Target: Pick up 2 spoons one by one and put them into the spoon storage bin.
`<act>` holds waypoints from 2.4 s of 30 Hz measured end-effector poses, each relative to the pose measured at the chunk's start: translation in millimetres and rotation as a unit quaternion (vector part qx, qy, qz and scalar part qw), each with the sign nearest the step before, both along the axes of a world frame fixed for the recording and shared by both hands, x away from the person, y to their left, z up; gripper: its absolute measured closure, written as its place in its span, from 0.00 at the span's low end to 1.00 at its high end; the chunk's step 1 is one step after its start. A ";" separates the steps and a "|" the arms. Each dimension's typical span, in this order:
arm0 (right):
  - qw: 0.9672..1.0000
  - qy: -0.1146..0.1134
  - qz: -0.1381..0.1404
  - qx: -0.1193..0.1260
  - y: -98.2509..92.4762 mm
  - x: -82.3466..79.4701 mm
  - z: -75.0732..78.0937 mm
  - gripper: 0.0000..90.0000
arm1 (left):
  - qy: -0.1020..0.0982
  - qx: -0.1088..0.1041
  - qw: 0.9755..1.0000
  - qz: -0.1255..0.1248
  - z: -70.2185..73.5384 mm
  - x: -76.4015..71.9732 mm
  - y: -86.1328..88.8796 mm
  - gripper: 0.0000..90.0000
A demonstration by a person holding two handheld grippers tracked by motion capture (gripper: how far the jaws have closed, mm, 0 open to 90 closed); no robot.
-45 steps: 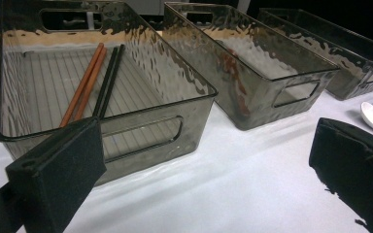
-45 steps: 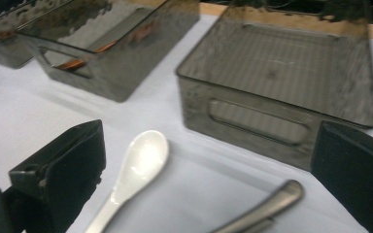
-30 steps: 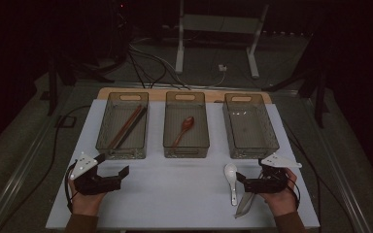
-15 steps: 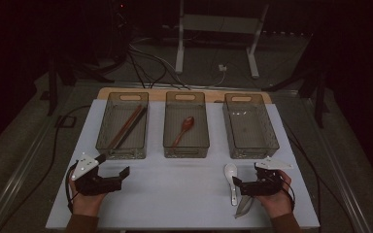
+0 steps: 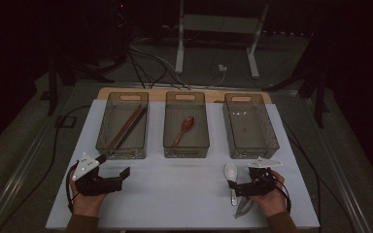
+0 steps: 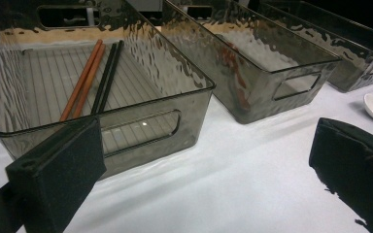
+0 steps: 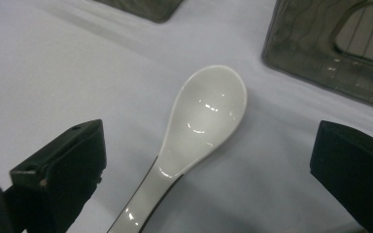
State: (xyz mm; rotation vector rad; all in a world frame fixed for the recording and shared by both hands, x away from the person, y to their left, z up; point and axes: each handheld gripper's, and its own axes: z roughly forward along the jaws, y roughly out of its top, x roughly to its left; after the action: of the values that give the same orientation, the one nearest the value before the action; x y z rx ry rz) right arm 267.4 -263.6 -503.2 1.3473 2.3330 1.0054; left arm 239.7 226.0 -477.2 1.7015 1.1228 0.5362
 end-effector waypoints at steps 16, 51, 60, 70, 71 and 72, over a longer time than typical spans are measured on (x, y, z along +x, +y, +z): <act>0.999 0.040 0.012 -0.010 11.3 -13.5 -8.0 0.32 | 0.000 0.004 1.000 -0.002 0.3 -0.9 -2.0 0.01; 0.996 0.035 0.033 -0.070 21.0 -12.3 -8.1 0.95 | 0.003 0.008 1.000 -0.004 -1.4 -0.6 -4.0 0.01; 0.997 0.025 0.026 -0.065 21.8 -12.5 -3.6 0.96 | 0.004 0.007 1.000 -0.004 -1.6 -0.6 -2.9 0.01; 0.999 0.007 0.011 -0.046 19.1 -9.7 7.2 0.96 | 0.002 0.006 1.000 -0.002 -1.0 -1.2 -2.1 0.01; 0.999 0.007 0.010 -0.044 19.2 -9.4 8.1 0.96 | 0.001 0.006 1.000 -0.001 -0.9 -1.3 -1.9 0.01; 0.999 0.004 0.010 -0.044 19.2 -9.0 8.9 0.95 | 0.001 0.008 1.000 -0.001 -0.8 -1.4 -1.9 0.01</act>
State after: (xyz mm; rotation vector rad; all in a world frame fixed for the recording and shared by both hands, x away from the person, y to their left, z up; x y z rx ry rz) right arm 258.4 -244.4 -494.3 1.2999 2.3727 0.8935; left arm 238.3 224.1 -477.9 1.7163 1.1203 0.5440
